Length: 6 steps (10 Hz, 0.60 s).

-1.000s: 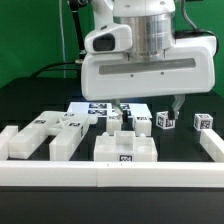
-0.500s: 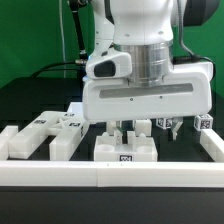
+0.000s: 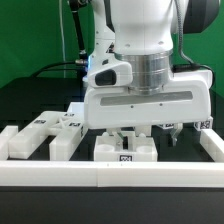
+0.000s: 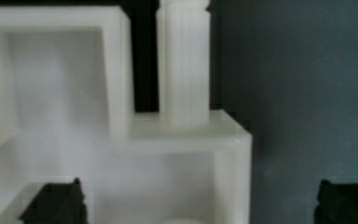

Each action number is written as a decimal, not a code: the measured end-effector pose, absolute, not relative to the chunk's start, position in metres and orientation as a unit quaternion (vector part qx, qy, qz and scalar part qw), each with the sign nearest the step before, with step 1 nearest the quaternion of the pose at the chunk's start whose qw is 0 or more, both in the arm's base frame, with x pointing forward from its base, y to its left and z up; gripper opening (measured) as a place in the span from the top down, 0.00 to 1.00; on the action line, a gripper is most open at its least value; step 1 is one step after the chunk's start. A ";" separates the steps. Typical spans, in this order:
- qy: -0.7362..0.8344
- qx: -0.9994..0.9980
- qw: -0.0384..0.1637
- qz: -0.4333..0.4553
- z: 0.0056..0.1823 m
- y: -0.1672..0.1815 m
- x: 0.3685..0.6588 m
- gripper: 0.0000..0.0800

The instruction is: Assemble chair

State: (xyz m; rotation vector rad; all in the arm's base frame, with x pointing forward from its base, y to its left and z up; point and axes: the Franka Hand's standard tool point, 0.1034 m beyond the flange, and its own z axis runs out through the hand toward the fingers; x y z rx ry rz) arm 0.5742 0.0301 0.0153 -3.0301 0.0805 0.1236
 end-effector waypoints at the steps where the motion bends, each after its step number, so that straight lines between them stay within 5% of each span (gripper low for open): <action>1: 0.026 -0.997 0.054 0.041 0.013 0.031 0.573 0.32; 2: 0.026 -0.997 0.054 0.041 0.013 0.031 0.574 0.49; 3: 0.026 -0.997 0.054 0.041 0.013 0.031 0.573 0.49; 5: 0.026 -0.997 0.054 0.041 0.013 0.031 0.573 0.89; 6: 0.026 -0.997 0.054 0.041 0.013 0.031 0.574 0.89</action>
Offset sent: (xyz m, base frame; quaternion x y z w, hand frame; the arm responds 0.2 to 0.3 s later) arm 0.0000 0.0000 0.0000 0.0000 0.0000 0.0000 1.0000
